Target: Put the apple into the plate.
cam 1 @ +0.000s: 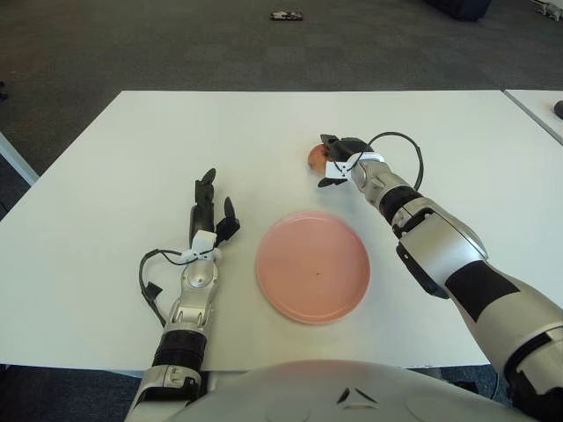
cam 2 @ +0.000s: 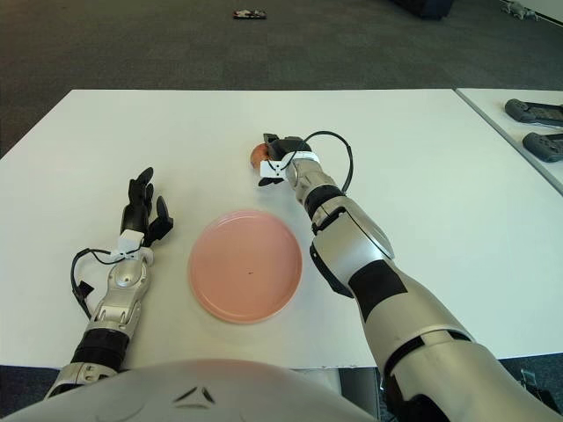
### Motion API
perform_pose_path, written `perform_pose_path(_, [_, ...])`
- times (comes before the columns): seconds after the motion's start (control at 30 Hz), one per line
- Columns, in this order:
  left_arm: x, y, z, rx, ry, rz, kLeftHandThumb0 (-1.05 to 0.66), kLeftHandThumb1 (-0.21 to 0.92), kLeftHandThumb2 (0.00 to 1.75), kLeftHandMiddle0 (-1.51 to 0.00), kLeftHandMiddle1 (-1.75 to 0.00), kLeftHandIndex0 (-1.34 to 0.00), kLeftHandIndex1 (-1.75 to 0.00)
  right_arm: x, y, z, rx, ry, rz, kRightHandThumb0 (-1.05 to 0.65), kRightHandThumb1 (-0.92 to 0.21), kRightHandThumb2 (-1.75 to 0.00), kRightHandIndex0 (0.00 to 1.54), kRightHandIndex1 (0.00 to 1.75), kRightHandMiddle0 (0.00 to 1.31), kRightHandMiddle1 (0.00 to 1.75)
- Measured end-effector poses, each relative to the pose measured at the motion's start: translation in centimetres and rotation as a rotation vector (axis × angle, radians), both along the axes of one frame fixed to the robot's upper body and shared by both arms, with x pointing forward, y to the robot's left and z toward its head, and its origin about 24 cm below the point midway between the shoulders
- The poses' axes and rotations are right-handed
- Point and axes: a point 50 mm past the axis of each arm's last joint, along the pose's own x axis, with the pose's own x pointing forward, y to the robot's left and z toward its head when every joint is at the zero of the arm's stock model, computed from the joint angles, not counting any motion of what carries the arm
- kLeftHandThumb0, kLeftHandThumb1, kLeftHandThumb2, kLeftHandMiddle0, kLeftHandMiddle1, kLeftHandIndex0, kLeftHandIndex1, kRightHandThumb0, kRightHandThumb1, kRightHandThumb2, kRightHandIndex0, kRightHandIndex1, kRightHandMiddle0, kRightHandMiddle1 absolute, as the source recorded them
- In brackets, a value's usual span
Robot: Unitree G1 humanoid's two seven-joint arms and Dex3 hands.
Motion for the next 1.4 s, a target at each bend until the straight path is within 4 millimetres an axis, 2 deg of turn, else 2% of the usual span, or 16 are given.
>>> perform_pose_path(0.37, [-0.11, -0.32, -0.01, 0.015, 0.001, -0.007, -0.84, 0.92, 0.95, -0.22, -0.06, 0.00, -0.55, -0.06, 0.23, -0.09, -0.015, 0.001, -0.003, -1.05, -0.92, -0.11, 0.00, 0.00, 0.00, 0.00])
perform_pose_path(0.7, [-0.20, -0.49, -0.01, 0.037, 0.006, -0.005, -0.87, 0.92, 0.97, -0.23, -0.06, 0.00, -0.54, -0.06, 0.24, -0.10, -0.014, -0.006, -0.009, -1.05, -0.92, -0.24, 0.00, 0.00, 0.03, 0.02])
perform_pose_path(0.8, [-0.22, -0.54, -0.01, 0.038, 0.006, -0.005, -0.86, 0.92, 0.96, -0.23, -0.06, 0.00, -0.55, -0.06, 0.23, -0.10, -0.013, -0.011, -0.010, -1.04, -0.92, -0.26, 0.00, 0.00, 0.01, 0.16])
perform_pose_path(0.93, [-0.24, -0.60, -0.02, 0.038, 0.005, -0.006, -0.86, 0.92, 0.95, -0.23, -0.07, 0.00, -0.55, -0.06, 0.24, -0.08, -0.013, -0.017, -0.012, -1.02, -0.92, -0.27, 0.00, 0.00, 0.00, 0.23])
perform_pose_path(1.4, [-0.65, -0.77, -0.06, 0.029, -0.008, 0.000, -0.86, 0.92, 0.92, -0.24, -0.07, 0.00, -0.57, 0.07, 0.36, 0.16, -0.016, -0.028, -0.029, -0.97, -0.92, -0.21, 0.05, 0.02, 0.00, 0.33])
